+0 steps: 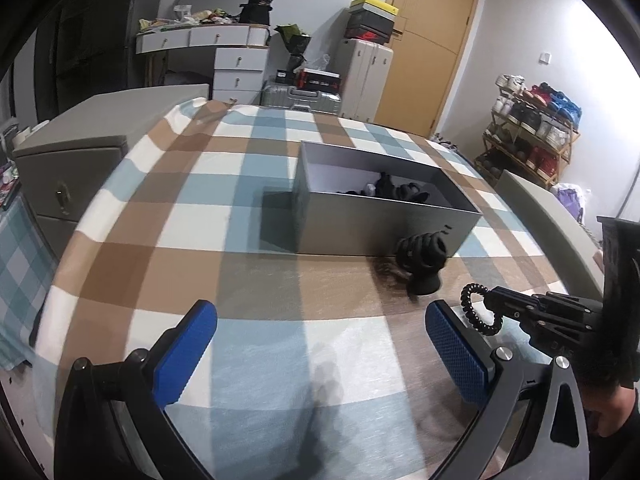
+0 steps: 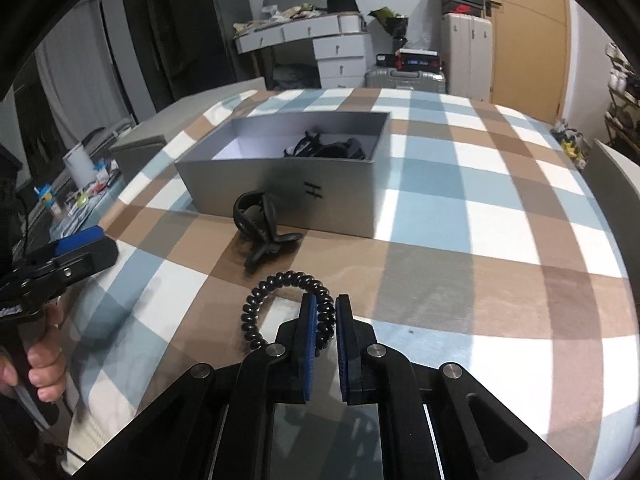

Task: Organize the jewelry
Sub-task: 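Grasp the black claw clip with the left tool while the right tool grasps the coil bracelet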

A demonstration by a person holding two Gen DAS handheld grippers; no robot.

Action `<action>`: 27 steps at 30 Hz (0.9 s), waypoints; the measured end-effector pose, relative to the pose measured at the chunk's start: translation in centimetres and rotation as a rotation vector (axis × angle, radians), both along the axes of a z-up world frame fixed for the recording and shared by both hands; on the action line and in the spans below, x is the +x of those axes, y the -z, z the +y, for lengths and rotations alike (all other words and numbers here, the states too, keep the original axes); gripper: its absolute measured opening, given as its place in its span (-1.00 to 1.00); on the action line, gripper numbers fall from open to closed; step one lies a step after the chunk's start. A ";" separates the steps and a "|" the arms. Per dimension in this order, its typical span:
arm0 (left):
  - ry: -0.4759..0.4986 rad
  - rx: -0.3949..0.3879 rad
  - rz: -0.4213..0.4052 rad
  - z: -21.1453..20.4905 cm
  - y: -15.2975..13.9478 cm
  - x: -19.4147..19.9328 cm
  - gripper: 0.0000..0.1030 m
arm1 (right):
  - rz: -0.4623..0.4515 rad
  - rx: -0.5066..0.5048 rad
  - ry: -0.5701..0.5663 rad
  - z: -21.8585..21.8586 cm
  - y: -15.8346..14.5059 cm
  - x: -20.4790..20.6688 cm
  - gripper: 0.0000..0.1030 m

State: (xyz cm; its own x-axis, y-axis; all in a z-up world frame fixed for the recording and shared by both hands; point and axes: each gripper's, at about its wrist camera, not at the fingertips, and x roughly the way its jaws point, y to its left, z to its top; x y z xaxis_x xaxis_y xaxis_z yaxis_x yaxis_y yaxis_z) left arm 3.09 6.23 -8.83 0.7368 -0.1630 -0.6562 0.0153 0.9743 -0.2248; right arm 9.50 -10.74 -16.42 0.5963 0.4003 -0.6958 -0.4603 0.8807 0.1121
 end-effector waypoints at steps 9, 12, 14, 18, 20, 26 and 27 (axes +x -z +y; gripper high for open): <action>0.070 0.002 0.001 -2.5 -0.5 1.5 0.97 | -0.065 0.098 0.042 -2.9 -1.7 -1.3 -0.83; 0.094 -0.021 0.006 -3.3 -0.6 2.4 0.97 | -0.078 0.123 0.050 -3.7 -1.9 -1.6 -0.83; 0.114 -0.048 0.017 -3.8 -0.6 3.3 0.97 | -0.083 0.138 0.051 -4.1 -2.0 -1.6 -0.83; 0.140 -0.077 0.042 -5.0 -0.2 5.2 0.97 | -0.089 0.169 0.054 -4.9 -2.0 -1.6 -0.83; 0.146 -0.084 0.060 -5.4 0.1 5.9 0.97 | -0.090 0.186 0.058 -5.4 -1.9 -1.4 -0.83; 0.131 -0.106 0.097 -5.9 0.9 7.3 0.90 | -0.086 0.211 0.060 -6.3 -1.6 -1.1 -0.83; 0.128 -0.103 0.105 -6.0 1.1 7.4 0.83 | -0.088 0.214 0.059 -6.4 -1.5 -1.1 -0.83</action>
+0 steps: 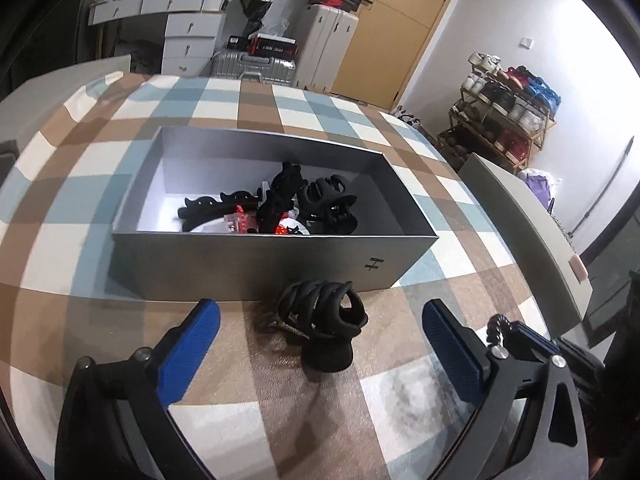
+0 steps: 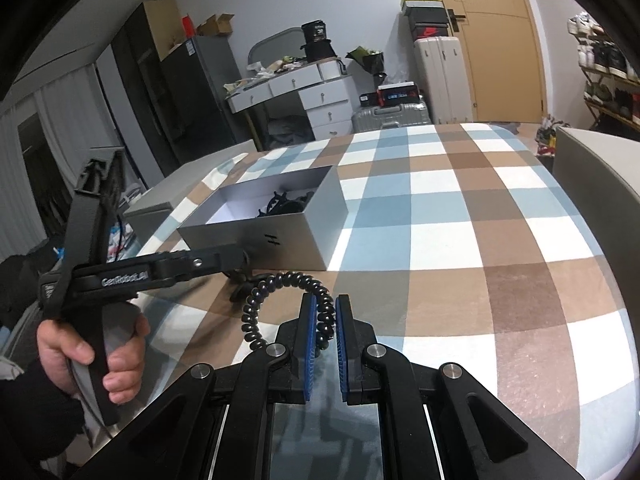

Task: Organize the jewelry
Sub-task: 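Grasp the black claw clip with the left tool while the right tool grasps the coil bracelet, then carry the claw clip and coil bracelet into the grey box and open both tools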

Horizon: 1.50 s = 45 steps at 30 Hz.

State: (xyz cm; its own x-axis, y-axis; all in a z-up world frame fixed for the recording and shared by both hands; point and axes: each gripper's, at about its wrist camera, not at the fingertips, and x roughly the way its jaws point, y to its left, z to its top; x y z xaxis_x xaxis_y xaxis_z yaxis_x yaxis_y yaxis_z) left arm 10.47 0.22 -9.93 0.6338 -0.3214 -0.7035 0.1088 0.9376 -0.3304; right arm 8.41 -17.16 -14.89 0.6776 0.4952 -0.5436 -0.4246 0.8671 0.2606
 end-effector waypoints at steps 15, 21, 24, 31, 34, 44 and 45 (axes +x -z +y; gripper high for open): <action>0.050 0.060 0.014 -0.9 0.1 -0.5 -0.17 | -0.005 0.040 -0.014 -0.8 0.4 -0.2 -0.83; 0.059 0.073 -0.029 -0.9 -1.1 -1.2 -0.17 | -0.011 0.036 -0.017 -0.7 0.1 -0.5 -0.83; 0.067 0.075 -0.043 -0.9 -1.7 -1.7 -0.17 | -0.024 0.032 -0.020 -0.5 -0.4 -0.9 -0.83; 0.076 0.082 -0.074 -0.4 -2.8 -3.2 -0.17 | -0.065 0.036 -0.037 0.7 -2.4 -1.7 -0.83; 0.075 0.087 -0.098 0.0 -3.6 -3.9 -0.17 | -0.083 0.038 -0.045 1.4 -3.3 -2.0 -0.83; 0.025 0.079 -0.165 2.3 -5.8 -4.5 -0.17 | -0.123 0.062 -0.078 4.0 -6.2 -1.4 -0.83; 0.021 0.078 -0.175 2.5 -6.1 -4.4 -0.17 | -0.124 0.063 -0.082 4.4 -6.4 -1.0 -0.83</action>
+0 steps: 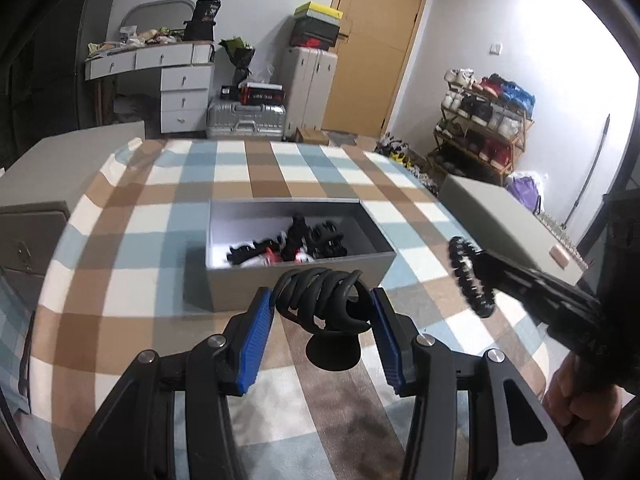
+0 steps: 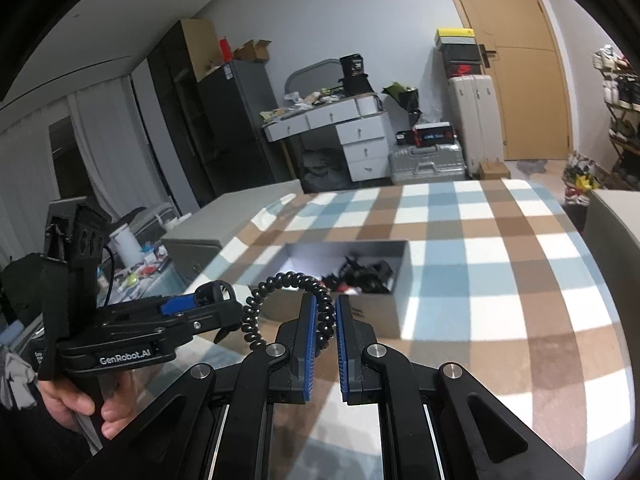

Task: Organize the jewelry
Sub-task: 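Carry the claw clip and coil bracelet into the grey box and open both tools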

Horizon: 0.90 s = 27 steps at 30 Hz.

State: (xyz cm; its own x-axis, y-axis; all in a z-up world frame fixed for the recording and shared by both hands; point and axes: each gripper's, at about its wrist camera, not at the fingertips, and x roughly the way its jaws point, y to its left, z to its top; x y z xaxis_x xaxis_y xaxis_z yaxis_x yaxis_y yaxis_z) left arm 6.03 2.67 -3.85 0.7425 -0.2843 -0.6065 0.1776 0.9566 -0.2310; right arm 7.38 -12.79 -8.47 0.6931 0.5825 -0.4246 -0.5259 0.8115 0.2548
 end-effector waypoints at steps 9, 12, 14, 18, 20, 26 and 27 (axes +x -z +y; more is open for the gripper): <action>-0.022 -0.028 -0.047 1.8 -0.7 1.7 -0.17 | -0.018 0.020 -0.042 2.6 -1.2 2.6 -0.83; -0.027 -0.041 -0.054 2.3 -0.6 2.5 -0.17 | -0.007 0.021 -0.036 3.0 -1.2 3.8 -0.83; -0.027 -0.046 -0.055 2.5 -0.6 2.8 -0.17 | 0.014 0.025 -0.036 3.2 -0.9 5.0 -0.83; -0.039 -0.065 -0.050 3.1 -0.2 4.1 -0.17 | 0.031 0.030 -0.035 3.4 -0.3 6.4 -0.83; -0.033 -0.071 -0.039 3.2 -0.1 4.6 -0.17 | 0.039 0.030 -0.037 3.6 -0.1 6.9 -0.83; -0.015 -0.077 -0.008 3.2 0.6 6.4 -0.17 | 0.058 0.031 -0.038 4.0 0.4 9.0 -0.83; -0.012 -0.078 -0.008 3.2 0.6 6.4 -0.17 | 0.058 0.031 -0.037 4.1 0.5 9.2 -0.83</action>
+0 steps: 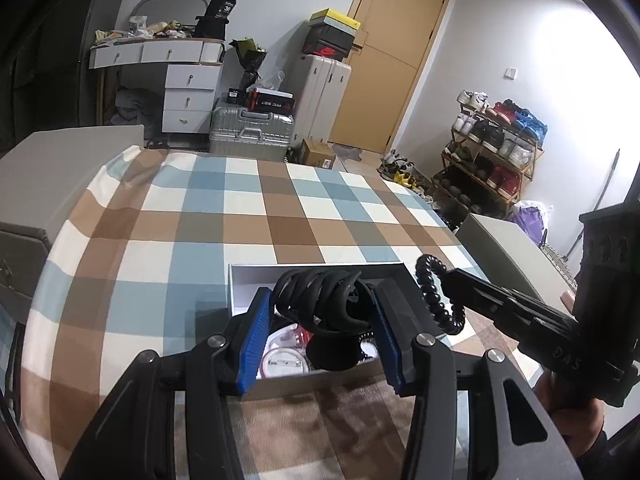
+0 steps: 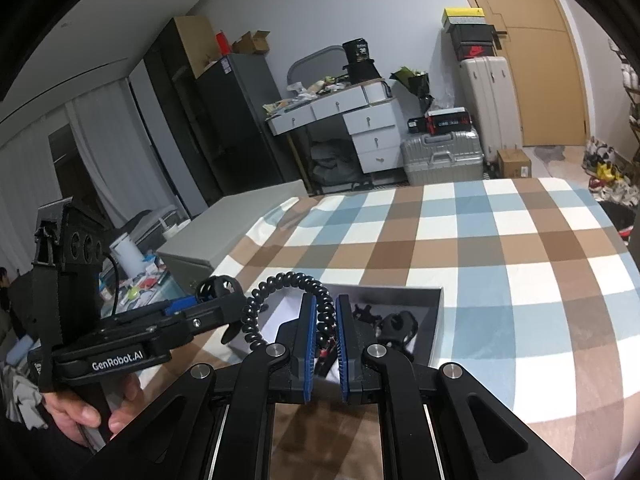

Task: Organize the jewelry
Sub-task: 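Carry the claw clip and coil bracelet into the grey box and open both tools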

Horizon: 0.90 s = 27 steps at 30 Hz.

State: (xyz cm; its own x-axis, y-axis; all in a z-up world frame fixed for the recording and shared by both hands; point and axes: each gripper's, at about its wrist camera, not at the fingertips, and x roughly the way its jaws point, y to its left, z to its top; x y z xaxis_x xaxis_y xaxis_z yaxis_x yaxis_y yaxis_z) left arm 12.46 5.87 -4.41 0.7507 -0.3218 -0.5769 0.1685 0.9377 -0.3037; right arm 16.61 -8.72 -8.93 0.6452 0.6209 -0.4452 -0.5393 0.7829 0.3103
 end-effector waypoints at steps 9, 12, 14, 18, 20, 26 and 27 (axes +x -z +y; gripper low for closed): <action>0.014 -0.004 0.036 -0.1 1.1 1.8 -0.17 | 0.020 -0.026 -0.010 1.0 1.1 2.4 -0.83; 0.016 -0.013 0.048 -0.2 1.4 2.2 -0.17 | 0.032 -0.036 -0.003 1.1 1.6 3.0 -0.83; 0.024 -0.011 0.053 -0.3 1.6 2.5 -0.17 | 0.039 -0.036 -0.002 1.1 2.0 3.3 -0.83; 0.028 -0.007 0.063 -0.4 1.8 2.8 -0.17 | 0.041 -0.037 0.000 1.0 2.3 3.6 -0.83; 0.028 -0.005 0.067 -0.5 1.9 2.9 -0.17 | 0.046 -0.035 0.001 1.0 2.5 3.9 -0.83; 0.042 -0.003 0.076 -0.7 2.1 3.2 -0.16 | 0.065 -0.024 0.001 0.9 2.9 4.4 -0.77; 0.041 -0.001 0.075 -0.7 2.1 3.3 -0.15 | 0.067 -0.020 0.002 0.8 3.0 4.5 -0.77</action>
State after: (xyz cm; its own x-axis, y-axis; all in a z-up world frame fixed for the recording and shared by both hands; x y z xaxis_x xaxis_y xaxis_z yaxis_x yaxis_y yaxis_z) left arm 15.72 5.18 -6.47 0.6914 -0.3518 -0.6310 0.1833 0.9303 -0.3179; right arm 21.08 -7.90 -11.90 0.6149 0.6100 -0.4997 -0.5163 0.7904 0.3296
